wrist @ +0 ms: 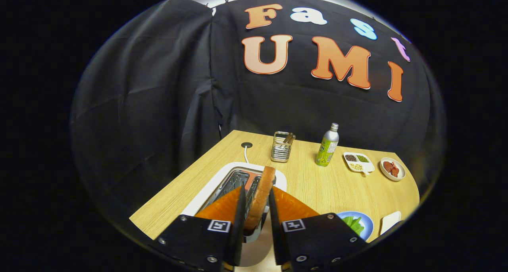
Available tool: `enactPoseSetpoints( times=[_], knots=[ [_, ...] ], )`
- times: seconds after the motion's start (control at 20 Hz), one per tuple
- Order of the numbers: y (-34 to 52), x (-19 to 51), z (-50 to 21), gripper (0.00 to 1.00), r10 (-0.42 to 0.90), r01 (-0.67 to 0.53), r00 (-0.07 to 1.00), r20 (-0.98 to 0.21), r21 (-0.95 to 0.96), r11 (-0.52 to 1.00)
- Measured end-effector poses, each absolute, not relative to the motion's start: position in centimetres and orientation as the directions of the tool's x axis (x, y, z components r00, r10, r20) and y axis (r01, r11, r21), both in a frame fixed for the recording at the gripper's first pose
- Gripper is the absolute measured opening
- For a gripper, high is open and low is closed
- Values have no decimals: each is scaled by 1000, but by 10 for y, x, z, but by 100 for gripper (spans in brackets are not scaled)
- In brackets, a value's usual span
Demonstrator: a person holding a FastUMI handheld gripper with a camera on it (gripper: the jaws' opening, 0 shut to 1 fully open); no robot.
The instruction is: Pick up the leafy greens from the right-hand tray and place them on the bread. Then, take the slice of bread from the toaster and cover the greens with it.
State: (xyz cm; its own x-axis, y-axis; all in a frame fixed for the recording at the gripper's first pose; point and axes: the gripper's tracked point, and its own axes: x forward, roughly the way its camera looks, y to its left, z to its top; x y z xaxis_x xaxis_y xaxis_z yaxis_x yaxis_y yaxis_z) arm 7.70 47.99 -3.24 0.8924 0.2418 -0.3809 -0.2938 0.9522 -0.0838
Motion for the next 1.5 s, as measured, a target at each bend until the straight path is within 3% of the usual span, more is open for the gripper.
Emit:
enactPoseSetpoints(
  times=[0.1, 0.25, 0.9, 1.5],
  knots=[
    [483, 74, -32, 17, 254, -300, 889, -382, -67, 951],
    [484, 73, -25, 7, 262, -302, 890, -373, -53, 952],
    [462, 66, 71, 5, 298, -298, 929, -220, 37, 954],
    [364, 77, 45, 5, 201, -198, 950, -240, 38, 979]
  ],
)
